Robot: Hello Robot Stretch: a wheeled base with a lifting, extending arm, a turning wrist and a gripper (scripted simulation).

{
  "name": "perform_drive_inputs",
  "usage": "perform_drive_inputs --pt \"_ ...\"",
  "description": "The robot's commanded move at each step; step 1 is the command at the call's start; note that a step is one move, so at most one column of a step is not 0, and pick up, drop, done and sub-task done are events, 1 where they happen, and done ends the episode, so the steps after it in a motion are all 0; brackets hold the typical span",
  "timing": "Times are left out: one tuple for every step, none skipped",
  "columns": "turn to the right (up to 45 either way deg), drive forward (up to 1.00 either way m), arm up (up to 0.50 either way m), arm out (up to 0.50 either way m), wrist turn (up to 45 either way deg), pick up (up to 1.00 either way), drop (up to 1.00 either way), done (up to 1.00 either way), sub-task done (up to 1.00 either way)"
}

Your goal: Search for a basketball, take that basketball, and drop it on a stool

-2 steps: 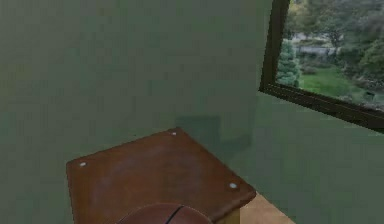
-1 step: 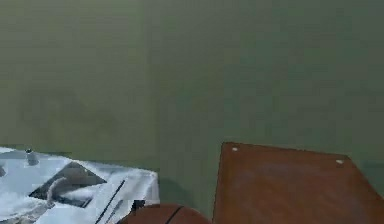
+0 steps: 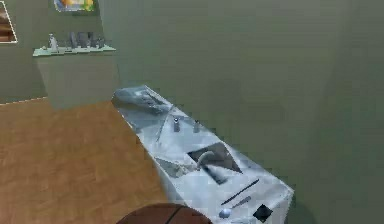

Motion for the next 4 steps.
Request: perform_drive_inputs --pt "-39.0 0.0 0.0 0.0 0.0 0.0 0.0 0.0 0.0" --pt "45.0 0.0 0.0 0.0 0.0 0.0 0.0 0.0 0.0" --pt "45.0 0.0 0.0 0.0 0.0 0.0 0.0 0.0 0.0" --pt "21.0 0.0 0.0 0.0 0.0 0.0 0.0 0.0 0.0"
